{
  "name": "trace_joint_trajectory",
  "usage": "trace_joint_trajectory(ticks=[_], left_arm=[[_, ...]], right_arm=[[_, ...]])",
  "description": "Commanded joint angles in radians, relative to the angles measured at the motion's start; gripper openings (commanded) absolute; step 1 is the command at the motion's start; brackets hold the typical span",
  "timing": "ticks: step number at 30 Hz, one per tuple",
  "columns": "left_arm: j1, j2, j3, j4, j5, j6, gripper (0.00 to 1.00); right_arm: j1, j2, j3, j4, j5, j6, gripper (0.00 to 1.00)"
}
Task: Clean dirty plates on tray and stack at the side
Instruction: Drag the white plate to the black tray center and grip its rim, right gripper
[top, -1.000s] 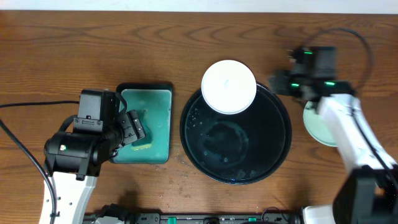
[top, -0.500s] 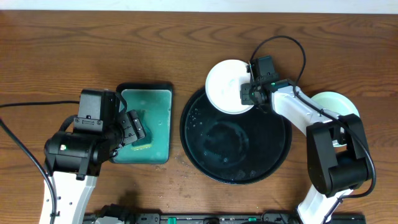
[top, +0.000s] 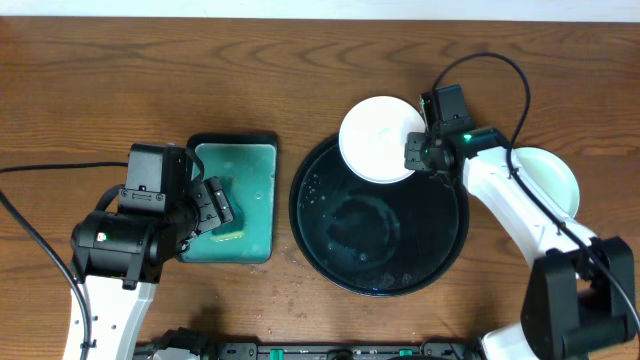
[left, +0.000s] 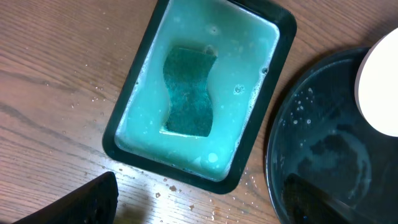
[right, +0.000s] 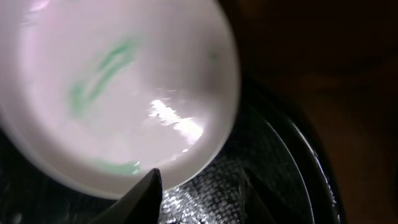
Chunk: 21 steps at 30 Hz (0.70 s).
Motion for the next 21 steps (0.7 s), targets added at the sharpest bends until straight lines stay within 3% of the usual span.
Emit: trace_joint_trajectory(ticks=[1,4,7,8,10,15,21], left_arm=[[0.004,0.000,0.022,-0.003,-0.005,0.002,0.85],[0.004,0.000,0.022,-0.003,-0.005,0.002,0.85],[0.004,0.000,0.022,-0.002,-0.005,0.002,0.85],[0.004,0.000,0.022,-0.002,-0.005,0.002,0.85],[0.004,0.000,0.022,-0.003,-0.005,0.002,0.85],[0.004,0.000,0.022,-0.003,-0.005,0.002,0.85],[0.004,0.000,0.022,-0.002,-0.005,0.002,0.85]], right_arm=[[-0.021,0.076,-0.031,0.017,0.042,0.211,0.39],[-0.021,0.146,-0.032,0.055,0.009,0.250,0.44],[-0.020,0.196,-0.032,0.076,-0.046,0.250,0.36],[-0.020,0.206,-0.032,0.076,-0.049,0.250,0.28],[-0.020,0.209,-0.032,0.067,-0.049,0.246,0.03],[-0.020,0.139,-0.031,0.006,-0.049,0.174,0.01],[-0.018,-0.043,-0.032,-0.136,-0.060,-0.074,0.01]])
